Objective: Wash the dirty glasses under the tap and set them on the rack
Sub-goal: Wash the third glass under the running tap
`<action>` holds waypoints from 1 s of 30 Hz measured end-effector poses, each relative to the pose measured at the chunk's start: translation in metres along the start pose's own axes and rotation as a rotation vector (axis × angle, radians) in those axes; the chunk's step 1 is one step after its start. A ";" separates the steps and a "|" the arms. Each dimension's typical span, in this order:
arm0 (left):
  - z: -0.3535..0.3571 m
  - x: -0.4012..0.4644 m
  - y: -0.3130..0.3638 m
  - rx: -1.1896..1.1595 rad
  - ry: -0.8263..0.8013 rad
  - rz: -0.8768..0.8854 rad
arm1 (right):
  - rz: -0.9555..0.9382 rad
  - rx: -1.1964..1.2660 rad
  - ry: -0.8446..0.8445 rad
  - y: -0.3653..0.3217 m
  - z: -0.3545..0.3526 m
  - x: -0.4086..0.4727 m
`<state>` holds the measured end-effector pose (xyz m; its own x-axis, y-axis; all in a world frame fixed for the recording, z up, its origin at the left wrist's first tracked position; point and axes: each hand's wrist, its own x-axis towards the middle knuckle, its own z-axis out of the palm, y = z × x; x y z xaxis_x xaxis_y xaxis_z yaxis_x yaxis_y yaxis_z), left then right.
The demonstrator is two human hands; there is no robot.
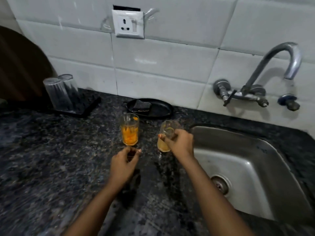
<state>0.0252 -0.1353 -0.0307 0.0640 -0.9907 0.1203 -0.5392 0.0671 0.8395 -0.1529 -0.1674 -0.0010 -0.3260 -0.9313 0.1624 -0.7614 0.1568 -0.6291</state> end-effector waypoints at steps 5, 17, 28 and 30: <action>0.062 -0.010 0.044 0.013 -0.029 0.008 | 0.017 0.289 0.128 0.069 -0.061 -0.001; 0.228 0.032 0.213 -0.036 -0.100 0.144 | 0.081 0.512 0.372 0.215 -0.226 0.057; 0.261 0.114 0.275 0.310 0.025 0.023 | 0.006 0.455 0.154 0.193 -0.232 0.091; 0.264 0.121 0.270 0.108 -0.005 -0.074 | 0.010 0.470 0.137 0.192 -0.233 0.094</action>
<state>-0.3343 -0.2682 0.0703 0.1030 -0.9931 0.0567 -0.6207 -0.0196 0.7838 -0.4600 -0.1486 0.0703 -0.4270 -0.8737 0.2332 -0.4323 -0.0293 -0.9013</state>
